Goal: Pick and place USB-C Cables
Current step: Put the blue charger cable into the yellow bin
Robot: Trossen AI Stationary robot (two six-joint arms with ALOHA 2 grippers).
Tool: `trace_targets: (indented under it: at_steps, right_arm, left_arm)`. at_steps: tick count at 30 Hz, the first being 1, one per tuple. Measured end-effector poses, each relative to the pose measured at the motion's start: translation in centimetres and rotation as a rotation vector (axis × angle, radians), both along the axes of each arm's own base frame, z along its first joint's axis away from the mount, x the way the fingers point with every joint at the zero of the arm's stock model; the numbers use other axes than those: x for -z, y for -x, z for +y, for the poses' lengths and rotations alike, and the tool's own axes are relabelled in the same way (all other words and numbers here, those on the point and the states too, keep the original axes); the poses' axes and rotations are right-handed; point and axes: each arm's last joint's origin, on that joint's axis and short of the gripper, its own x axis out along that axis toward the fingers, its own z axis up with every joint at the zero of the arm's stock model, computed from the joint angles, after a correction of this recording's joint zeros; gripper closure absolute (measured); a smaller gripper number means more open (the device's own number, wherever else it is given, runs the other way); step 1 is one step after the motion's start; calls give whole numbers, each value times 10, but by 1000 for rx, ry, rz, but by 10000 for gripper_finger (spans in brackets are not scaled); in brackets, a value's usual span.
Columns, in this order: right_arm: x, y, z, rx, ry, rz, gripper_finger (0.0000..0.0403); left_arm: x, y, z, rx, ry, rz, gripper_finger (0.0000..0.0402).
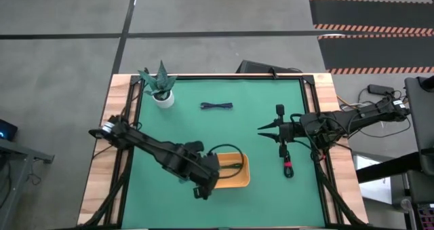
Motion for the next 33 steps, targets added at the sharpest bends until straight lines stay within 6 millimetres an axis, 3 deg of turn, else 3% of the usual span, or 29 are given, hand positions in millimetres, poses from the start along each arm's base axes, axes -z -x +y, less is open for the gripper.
trace_targets:
  at_steps: [17, 33]
  right_arm:
    - [1, 2, 0, 2, -4, 15, 335]
    - [-3, 15, -3, 14, -46, 12, 335]
  left_arm:
    - [-7, -42, 14, 136, 2, -311, 398]
    - [67, -55, 32, 97, 5, -263, 398]
